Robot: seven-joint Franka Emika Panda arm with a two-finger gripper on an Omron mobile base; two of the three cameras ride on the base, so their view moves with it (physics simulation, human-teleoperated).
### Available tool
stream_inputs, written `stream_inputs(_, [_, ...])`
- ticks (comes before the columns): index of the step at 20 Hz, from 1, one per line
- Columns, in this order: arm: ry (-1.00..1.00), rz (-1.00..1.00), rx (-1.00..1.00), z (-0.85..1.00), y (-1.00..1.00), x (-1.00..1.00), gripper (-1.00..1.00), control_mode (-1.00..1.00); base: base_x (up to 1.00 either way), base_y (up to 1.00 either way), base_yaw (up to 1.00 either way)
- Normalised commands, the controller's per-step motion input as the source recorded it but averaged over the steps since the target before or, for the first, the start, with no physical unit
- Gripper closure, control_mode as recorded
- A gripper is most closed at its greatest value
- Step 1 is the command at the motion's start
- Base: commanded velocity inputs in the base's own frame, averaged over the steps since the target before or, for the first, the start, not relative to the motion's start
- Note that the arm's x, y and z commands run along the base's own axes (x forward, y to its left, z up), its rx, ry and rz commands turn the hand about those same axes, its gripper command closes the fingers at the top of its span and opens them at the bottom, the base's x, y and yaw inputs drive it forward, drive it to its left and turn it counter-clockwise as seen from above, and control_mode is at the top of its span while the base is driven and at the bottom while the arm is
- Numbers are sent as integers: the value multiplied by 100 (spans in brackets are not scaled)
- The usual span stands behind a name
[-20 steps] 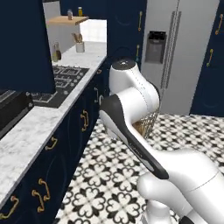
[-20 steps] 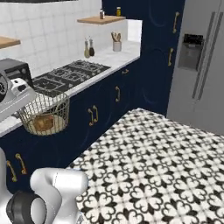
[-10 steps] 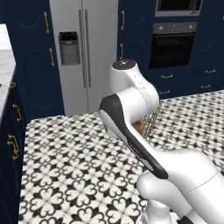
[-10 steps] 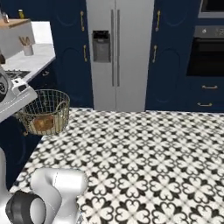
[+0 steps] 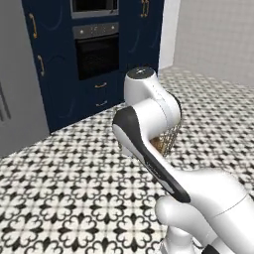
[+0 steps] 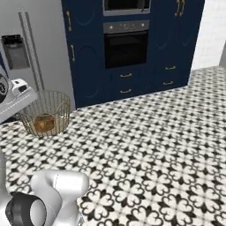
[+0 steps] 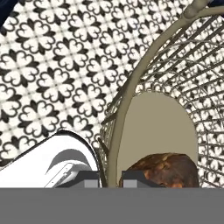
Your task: Open the cabinet, pick up the bread from the cabinet and place it in the basket. Then move the basket to the dining counter.
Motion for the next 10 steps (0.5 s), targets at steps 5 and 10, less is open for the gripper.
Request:
stream_inputs(5, [0, 0, 0, 0, 0, 0, 100, 100, 16, 0, -72])
stream_inputs(10, [0, 0, 0, 0, 0, 0, 100, 100, 27, -5, -69])
